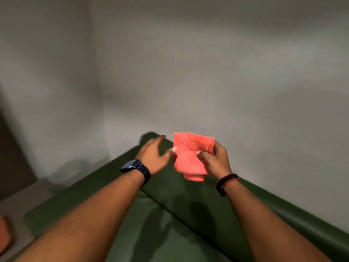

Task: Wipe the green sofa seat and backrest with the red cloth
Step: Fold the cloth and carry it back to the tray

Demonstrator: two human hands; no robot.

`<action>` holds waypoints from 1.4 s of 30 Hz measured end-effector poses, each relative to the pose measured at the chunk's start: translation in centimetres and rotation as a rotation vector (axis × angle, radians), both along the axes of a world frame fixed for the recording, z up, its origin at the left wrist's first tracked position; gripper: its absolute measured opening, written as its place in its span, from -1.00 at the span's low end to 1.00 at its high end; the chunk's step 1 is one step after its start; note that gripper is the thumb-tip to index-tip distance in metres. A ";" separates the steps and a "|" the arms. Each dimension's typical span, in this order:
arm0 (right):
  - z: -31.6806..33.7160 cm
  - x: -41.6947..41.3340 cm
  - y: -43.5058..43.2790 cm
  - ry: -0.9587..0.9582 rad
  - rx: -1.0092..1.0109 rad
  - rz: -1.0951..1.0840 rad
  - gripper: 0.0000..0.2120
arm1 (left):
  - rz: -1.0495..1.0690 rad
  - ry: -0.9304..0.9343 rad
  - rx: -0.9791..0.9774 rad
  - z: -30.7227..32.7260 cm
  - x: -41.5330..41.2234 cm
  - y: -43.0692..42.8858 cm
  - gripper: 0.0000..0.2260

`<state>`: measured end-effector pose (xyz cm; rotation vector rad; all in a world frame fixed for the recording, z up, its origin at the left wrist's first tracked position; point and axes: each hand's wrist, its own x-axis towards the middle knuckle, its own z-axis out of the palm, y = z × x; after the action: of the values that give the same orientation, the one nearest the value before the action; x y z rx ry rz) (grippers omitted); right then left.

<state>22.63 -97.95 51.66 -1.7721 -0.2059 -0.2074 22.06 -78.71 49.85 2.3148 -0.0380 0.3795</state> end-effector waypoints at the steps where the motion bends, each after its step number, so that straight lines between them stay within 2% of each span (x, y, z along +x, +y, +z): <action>1: 0.7 0.2 3.7 0.047 0.070 0.089 -0.70 | 0.046 0.034 -0.134 0.8 -0.5 2.9 -0.47; 5: 2.5 0.1 18.1 0.189 0.308 0.334 -0.75 | 0.149 0.073 -0.594 2.6 -2.9 14.0 -0.53; 8: 3.0 -0.8 27.9 0.280 0.391 0.455 -0.71 | 0.247 0.024 -0.740 3.1 -5.6 22.6 -0.56; 15: 0.8 -4.1 48.8 0.438 0.348 0.690 -0.73 | 0.568 -0.105 -0.737 1.0 -13.1 41.6 -0.69; 22: -4.5 -7.2 64.4 0.579 0.291 0.855 -0.68 | 0.817 -0.181 -0.721 -3.9 -18.3 54.5 -0.68; 28: -12.0 -6.4 75.0 0.706 0.212 0.950 -0.72 | 0.994 -0.129 -0.713 -11.7 -18.6 63.1 -0.68; 32: -18.8 -5.2 80.6 0.779 0.130 0.989 -0.71 | 1.113 -0.077 -0.780 -18.2 -17.9 67.3 -0.71; 35: -25.3 -4.8 83.7 0.809 0.040 1.003 -0.73 | 1.133 -0.030 -0.846 -24.5 -17.9 69.6 -0.81; 42: -42.4 -5.6 87.2 0.847 -0.195 0.971 -0.78 | 1.226 0.119 -0.867 -41.2 -19.7 73.2 -0.80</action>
<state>17.04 -10.77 9.28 -1.6072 -0.4413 1.2621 2.40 -5.53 8.68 1.2446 1.3564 0.6628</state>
